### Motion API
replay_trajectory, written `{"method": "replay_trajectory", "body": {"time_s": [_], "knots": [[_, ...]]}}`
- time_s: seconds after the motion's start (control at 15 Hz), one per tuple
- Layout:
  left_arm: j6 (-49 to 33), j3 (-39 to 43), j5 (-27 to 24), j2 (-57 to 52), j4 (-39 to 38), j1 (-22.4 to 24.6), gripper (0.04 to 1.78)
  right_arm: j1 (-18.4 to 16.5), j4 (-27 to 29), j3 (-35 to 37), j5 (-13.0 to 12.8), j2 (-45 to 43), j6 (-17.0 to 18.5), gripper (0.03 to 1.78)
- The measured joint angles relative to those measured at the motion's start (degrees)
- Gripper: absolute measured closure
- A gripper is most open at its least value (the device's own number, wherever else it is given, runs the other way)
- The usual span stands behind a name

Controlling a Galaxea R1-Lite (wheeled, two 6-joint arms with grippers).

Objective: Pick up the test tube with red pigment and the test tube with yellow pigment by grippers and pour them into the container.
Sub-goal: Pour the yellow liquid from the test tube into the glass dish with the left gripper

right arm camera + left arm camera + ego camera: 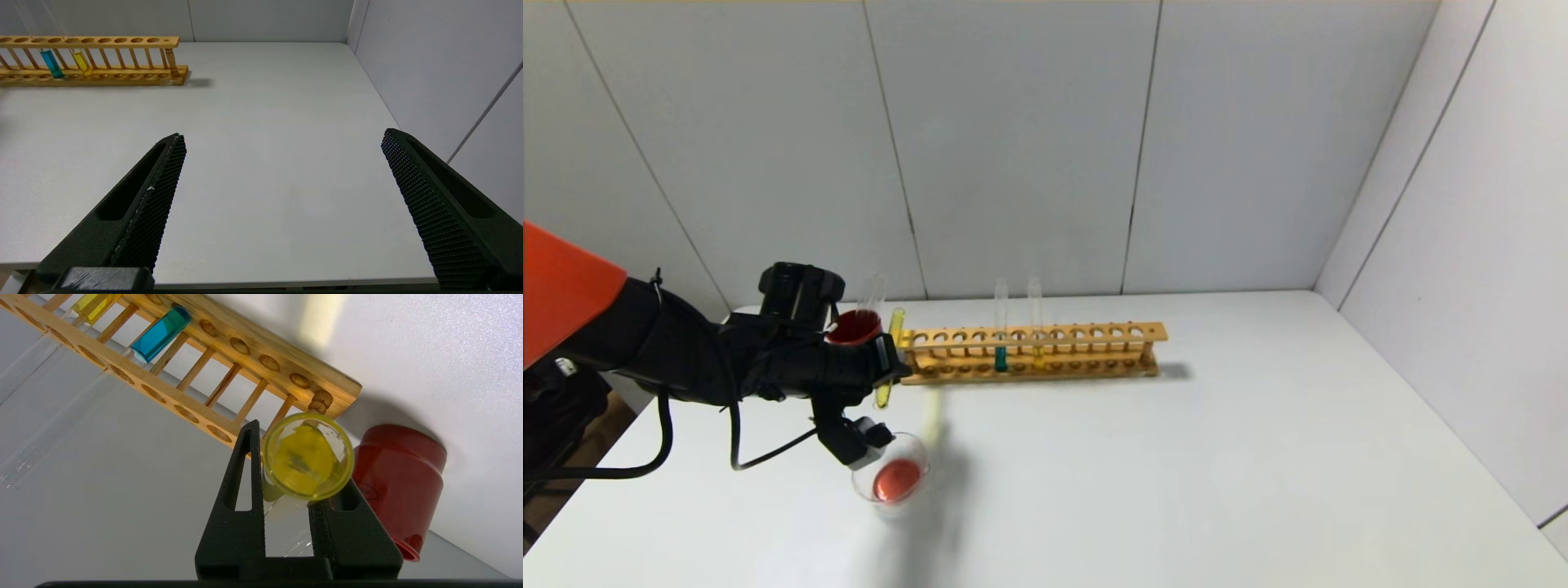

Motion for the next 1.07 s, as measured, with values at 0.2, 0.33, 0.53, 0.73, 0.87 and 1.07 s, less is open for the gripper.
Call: {"method": "replay_trajectory", "body": {"time_s": [0.2, 0.33, 0.53, 0.73, 0.87, 1.07], "knots": [[0.83, -0.13, 0.01, 0.0, -0.02, 0.0, 1.48, -0.02, 0.0, 0.0, 0.0, 0.0, 0.0, 0.06], [0.96, -0.13, 0.54, 0.0, -1.27, 0.01, 1.48, -0.02, 0.0, 0.0, -0.02, 0.0, 0.02, 0.06], [0.89, 0.44, 0.65, 0.09, -3.22, -0.05, 1.48, -0.05, 0.02, 0.0, 0.02, 0.0, 0.0, 0.06], [1.52, 0.5, 0.65, 0.16, -3.25, -0.1, 1.48, -0.05, 0.0, 0.0, 0.02, 0.0, 0.0, 0.06], [1.74, 0.52, 0.67, 0.13, -3.25, -0.05, 1.48, -0.02, 0.0, 0.0, 0.02, 0.0, 0.0, 0.06], [1.77, 0.69, 0.65, 0.0, -3.22, -0.1, 1.48, -0.02, 0.0, 0.0, 0.0, 0.0, 0.02, 0.06]]}}
